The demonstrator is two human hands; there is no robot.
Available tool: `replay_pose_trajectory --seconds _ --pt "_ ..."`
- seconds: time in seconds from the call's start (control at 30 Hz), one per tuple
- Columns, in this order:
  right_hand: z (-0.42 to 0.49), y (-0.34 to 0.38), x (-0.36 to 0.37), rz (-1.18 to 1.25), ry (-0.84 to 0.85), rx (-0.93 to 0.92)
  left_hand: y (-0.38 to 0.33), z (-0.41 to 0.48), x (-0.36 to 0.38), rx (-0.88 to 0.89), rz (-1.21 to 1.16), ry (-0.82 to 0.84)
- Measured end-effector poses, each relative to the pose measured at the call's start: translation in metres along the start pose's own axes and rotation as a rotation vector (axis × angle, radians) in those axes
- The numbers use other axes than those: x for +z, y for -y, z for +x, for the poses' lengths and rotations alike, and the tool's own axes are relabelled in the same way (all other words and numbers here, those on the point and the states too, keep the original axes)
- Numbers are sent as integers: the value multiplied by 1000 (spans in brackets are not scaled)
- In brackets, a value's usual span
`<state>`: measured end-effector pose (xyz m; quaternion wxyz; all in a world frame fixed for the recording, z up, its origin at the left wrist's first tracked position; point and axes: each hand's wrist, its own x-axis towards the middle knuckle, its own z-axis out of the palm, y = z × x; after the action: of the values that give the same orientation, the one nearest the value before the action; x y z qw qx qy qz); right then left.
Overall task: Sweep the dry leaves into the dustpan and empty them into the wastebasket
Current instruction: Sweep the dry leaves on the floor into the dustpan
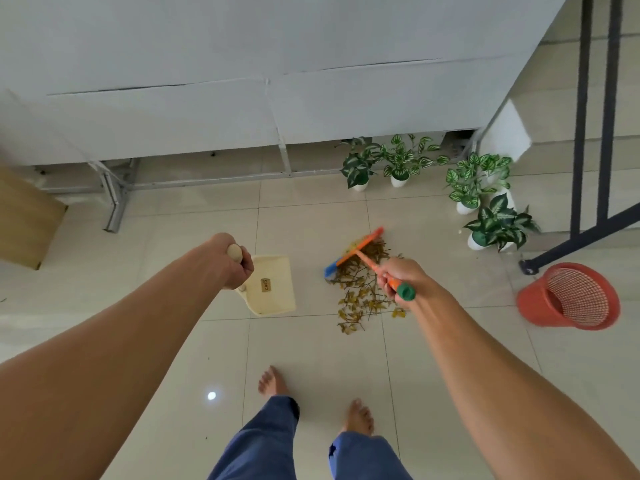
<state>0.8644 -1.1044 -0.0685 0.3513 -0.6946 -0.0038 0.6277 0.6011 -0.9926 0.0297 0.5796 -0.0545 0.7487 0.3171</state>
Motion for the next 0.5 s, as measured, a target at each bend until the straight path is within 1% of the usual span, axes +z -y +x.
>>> replay_pose_trajectory --seconds 0.03,0.13,0.23,0.3,0.4,0.5 --pt "-8 -12 -9 -64 -15 -7 6 -4 -2 -76 -92 34" --pt "-32 -43 -33 -295 -30 -6 23 -2 -4 -87 -53 15" --pt "-38 -55 -37 -493 -13 -21 38 -6 -1 -104 -25 24" --pt "-36 -64 -34 -628 8 -21 47 -8 -1 -103 -7 -9" --pt "-33 -78 -31 -756 -36 -16 57 -9 -3 -102 46 10" --pt "-38 -81 -36 -797 -93 -58 58 -7 -9 -122 51 8"
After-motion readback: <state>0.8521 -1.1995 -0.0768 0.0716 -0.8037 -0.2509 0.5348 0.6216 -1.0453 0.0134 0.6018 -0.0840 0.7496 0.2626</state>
